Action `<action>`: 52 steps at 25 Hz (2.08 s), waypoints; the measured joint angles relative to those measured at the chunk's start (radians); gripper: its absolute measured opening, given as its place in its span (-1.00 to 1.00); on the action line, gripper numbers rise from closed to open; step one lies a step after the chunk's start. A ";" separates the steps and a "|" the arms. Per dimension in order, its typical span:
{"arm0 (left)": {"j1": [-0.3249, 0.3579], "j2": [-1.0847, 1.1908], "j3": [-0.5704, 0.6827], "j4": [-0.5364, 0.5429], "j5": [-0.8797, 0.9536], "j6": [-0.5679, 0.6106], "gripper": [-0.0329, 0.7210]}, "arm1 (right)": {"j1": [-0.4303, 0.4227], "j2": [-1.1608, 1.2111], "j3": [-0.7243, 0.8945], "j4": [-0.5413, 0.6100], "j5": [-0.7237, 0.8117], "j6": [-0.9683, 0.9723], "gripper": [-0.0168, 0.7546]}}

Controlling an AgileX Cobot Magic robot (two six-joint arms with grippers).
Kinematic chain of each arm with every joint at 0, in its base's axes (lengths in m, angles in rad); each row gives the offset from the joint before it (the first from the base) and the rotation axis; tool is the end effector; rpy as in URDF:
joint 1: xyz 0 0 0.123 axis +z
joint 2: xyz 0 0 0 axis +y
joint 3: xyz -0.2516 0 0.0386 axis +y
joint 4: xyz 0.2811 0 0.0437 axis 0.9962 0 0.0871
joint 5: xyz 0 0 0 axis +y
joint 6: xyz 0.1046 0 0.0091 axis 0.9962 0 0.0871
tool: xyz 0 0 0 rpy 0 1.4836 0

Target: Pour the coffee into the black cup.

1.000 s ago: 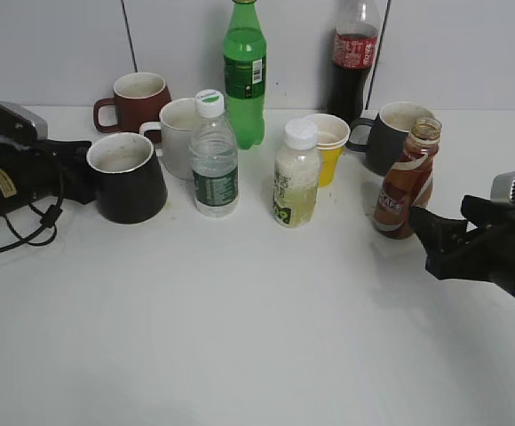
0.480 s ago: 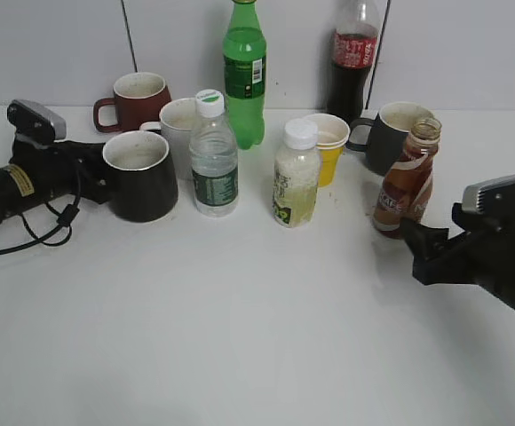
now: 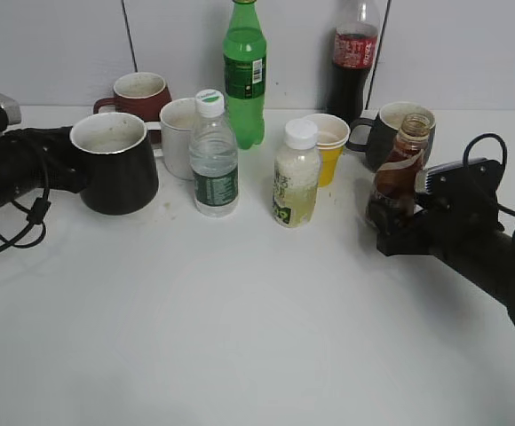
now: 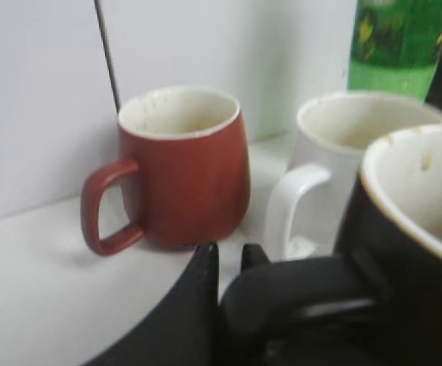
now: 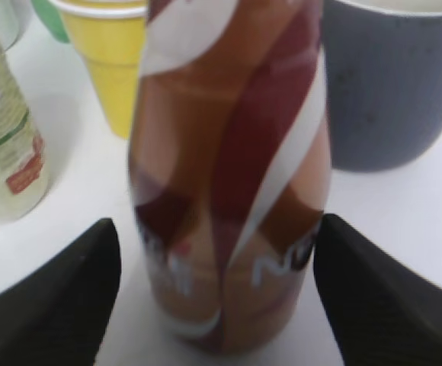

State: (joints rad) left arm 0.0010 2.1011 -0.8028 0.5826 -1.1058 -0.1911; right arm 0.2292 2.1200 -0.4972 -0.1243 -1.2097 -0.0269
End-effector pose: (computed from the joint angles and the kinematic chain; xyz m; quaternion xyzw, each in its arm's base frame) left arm 0.3683 -0.0513 0.0450 0.1979 0.7344 -0.1650 0.6279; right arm 0.2816 0.0782 0.0008 -0.1548 0.7976 0.0930 0.5754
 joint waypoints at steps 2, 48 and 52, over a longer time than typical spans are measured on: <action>-0.002 -0.029 0.042 -0.004 -0.034 0.000 -0.76 | 0.000 0.021 -0.038 0.000 0.000 0.000 0.57; -0.527 -0.080 -0.021 -0.099 0.091 0.003 -0.77 | 0.003 -0.157 -0.220 -0.308 0.032 -0.750 0.35; -0.527 -0.072 -0.021 -0.096 0.092 0.003 -0.77 | 0.003 -0.157 -0.220 -0.325 0.032 -0.835 0.35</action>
State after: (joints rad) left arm -0.5258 2.0289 -0.8233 0.4868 -1.0136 -0.1880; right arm 0.2321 1.9627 -0.7169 -0.4491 -1.1776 -0.8615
